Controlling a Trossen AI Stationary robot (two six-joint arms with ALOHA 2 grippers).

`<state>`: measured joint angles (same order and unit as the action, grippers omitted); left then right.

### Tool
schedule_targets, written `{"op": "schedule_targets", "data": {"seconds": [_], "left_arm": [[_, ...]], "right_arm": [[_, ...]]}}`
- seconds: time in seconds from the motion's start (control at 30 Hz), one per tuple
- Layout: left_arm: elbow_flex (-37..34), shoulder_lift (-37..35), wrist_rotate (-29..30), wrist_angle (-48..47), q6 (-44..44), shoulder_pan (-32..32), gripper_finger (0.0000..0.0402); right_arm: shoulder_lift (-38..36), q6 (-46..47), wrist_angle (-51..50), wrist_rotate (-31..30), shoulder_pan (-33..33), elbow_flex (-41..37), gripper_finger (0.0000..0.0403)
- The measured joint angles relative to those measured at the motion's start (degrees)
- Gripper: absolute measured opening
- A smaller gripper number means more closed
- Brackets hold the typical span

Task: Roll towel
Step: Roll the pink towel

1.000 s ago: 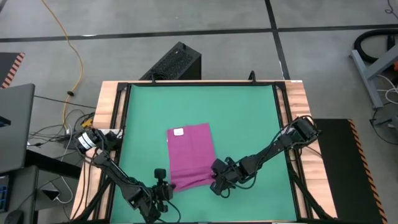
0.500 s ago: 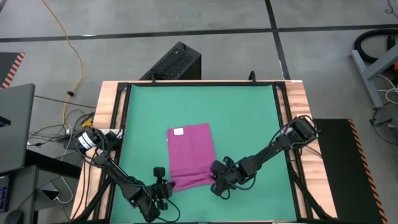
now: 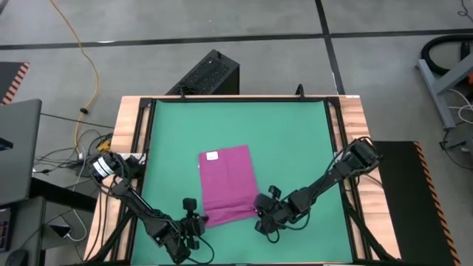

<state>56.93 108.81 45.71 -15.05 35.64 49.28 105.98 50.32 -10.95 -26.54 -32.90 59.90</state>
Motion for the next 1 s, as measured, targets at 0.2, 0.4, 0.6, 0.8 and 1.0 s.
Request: {"op": "schedule_targets", "data": {"seconds": [0.2, 0.4, 0.6, 0.8, 1.0], "left_arm": [[0.0, 0.0, -0.3, 0.0, 0.0, 0.0, 0.0000], [0.0, 0.0, -0.3, 0.0, 0.0, 0.0, 0.0000], [0.0, 0.0, -0.3, 0.0, -0.2, 0.0, 0.0000], [0.0, 0.0, 0.1, 0.0, -0.5, 0.0, 0.0000], [0.0, 0.0, 0.1, 0.0, -0.7, 0.0, 0.0000]], "right_arm": [[-2.8, -1.3, -3.0, -2.5, -0.8, 0.1, 0.0125], [-7.4, -3.2, -7.9, -7.3, -2.6, 0.1, 0.0147], [-6.6, -15.1, -1.1, -13.7, -5.6, 0.2, 0.0125], [0.2, -17.4, 3.0, -14.1, -4.3, 0.2, 0.0055], [4.3, -15.0, 3.8, -13.4, -2.6, 0.2, 0.0018]]}}
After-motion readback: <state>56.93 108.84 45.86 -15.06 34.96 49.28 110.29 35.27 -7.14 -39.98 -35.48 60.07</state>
